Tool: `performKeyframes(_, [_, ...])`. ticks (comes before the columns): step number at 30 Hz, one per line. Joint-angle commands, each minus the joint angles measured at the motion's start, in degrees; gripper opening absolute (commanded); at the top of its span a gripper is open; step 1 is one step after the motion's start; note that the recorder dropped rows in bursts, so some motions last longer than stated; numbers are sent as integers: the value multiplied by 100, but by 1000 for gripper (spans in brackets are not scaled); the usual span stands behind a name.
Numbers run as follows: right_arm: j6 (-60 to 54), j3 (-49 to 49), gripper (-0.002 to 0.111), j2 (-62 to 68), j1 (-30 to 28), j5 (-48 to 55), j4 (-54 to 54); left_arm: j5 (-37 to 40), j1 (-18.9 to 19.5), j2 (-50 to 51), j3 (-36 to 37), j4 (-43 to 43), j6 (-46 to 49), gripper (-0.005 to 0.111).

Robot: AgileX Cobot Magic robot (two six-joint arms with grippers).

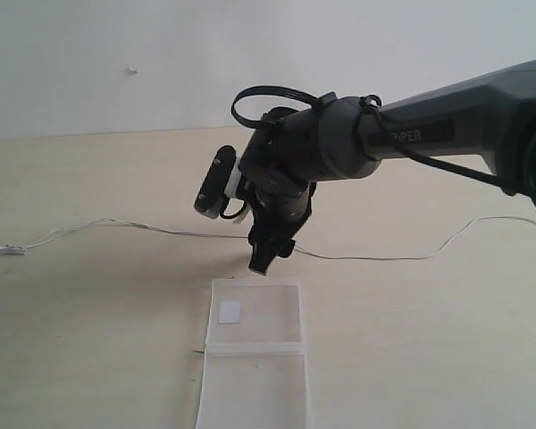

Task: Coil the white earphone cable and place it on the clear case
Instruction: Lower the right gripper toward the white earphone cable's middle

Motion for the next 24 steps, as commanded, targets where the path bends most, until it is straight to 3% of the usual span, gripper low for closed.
performKeyframes(1, [224,-36,62,-2,20,56,-38,-55,-48,-32,18,1,3,0])
performKeyframes(9, [-170,-36,62,-36,-22,305,19,-55,-48,-32,18,1,3,0])
performKeyframes(16, [-1780,-36,62,-59,-419,558,1518,-55,-48,-32,18,1,3,0])
performKeyframes(21, [-2005,-104,62,-197,-682,475,1693,-55,-48,-32,18,1,3,0])
performKeyframes(24, [-2681,-501,62,-207,-839,693,2547,-55,-48,-32,18,1,3,0])
